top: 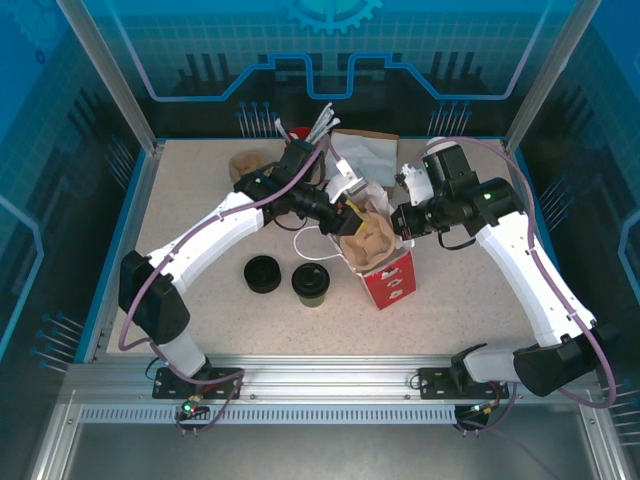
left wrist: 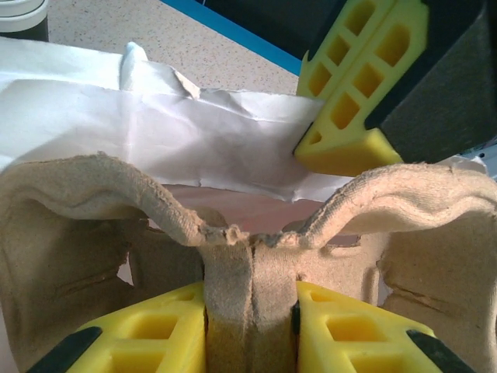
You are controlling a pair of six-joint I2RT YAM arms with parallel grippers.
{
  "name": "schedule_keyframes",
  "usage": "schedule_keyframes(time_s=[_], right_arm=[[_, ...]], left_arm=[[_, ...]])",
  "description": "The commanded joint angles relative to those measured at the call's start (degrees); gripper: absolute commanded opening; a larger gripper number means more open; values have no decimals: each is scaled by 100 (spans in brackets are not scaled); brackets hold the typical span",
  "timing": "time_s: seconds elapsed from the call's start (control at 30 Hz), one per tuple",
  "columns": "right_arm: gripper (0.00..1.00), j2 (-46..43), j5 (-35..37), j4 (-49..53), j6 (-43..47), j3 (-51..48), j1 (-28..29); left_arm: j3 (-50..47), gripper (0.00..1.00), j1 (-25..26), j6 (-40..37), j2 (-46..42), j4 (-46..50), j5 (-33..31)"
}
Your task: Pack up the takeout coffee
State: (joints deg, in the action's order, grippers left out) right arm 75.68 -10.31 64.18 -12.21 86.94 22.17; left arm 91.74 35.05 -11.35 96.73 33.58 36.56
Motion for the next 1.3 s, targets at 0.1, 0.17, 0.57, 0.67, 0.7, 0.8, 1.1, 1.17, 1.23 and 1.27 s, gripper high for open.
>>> schedule_keyframes(time_s=[0.1, 0.17, 0.57, 0.67, 0.7, 0.8, 1.1, 1.17, 1.23, 1.27], right_arm=[[0, -134, -401, -173, -218, -118, -64], [0, -134, -413, -204, -285, -144, -65], [0, -205, -274, -379, -599, -364, -55], [0, -212, -224, -399, -576, -409, -55], [0, -213, -218, -413, -570, -427, -55], [0, -216, -199, -441, -539, -457, -53], [0, -264, -117, -494, -459, -546, -45], [0, -286, -46, -490, -449, -566, -48], [0, -304, 43, -479, -436, -579, -47], [0, -316, 85, -483, -423, -586, -46]], left_arm=[[97, 29, 109, -387, 243, 180, -417], [128, 29, 145, -433, 307, 249, -490], [177, 29, 390, -705, 638, 206, -940], [173, 29, 461, -700, 728, 67, -925], [185, 29, 484, -721, 753, 38, -933], [255, 29, 572, -780, 891, 8, -968], [397, 31, 676, -785, 1215, -79, -1218], [429, 32, 704, -803, 1286, -51, -1241], [496, 32, 721, -807, 1354, -4, -1266], [521, 32, 736, -830, 1394, 20, -1292]])
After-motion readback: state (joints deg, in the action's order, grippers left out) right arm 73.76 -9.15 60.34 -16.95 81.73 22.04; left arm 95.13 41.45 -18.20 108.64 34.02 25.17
